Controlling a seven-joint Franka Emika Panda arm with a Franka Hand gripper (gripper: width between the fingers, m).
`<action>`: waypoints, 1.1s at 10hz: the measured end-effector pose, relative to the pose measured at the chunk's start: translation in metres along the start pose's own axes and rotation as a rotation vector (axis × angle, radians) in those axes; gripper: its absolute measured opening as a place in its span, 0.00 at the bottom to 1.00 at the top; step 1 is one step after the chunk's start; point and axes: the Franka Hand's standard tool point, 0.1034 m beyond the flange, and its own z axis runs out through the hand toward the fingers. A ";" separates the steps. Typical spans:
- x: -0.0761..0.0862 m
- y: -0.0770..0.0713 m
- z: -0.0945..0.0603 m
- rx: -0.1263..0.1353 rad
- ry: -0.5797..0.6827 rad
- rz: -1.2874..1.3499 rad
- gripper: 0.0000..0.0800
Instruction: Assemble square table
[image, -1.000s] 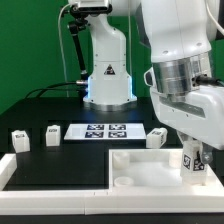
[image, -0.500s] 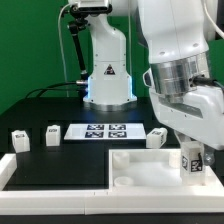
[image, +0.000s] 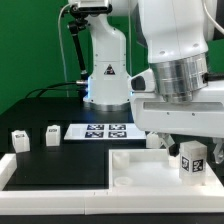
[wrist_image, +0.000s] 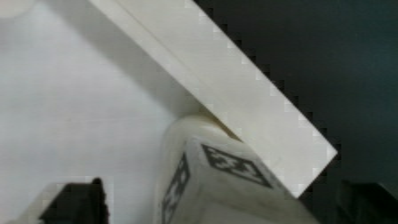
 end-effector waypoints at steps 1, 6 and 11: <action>0.000 0.000 -0.003 -0.032 0.013 -0.210 0.81; 0.001 0.005 -0.001 -0.051 0.003 -0.602 0.68; 0.000 0.004 0.000 -0.048 0.009 -0.352 0.36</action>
Offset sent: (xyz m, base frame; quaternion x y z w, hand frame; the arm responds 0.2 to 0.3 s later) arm -0.0009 0.0000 -0.0110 0.0718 -0.0584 -0.2761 0.9567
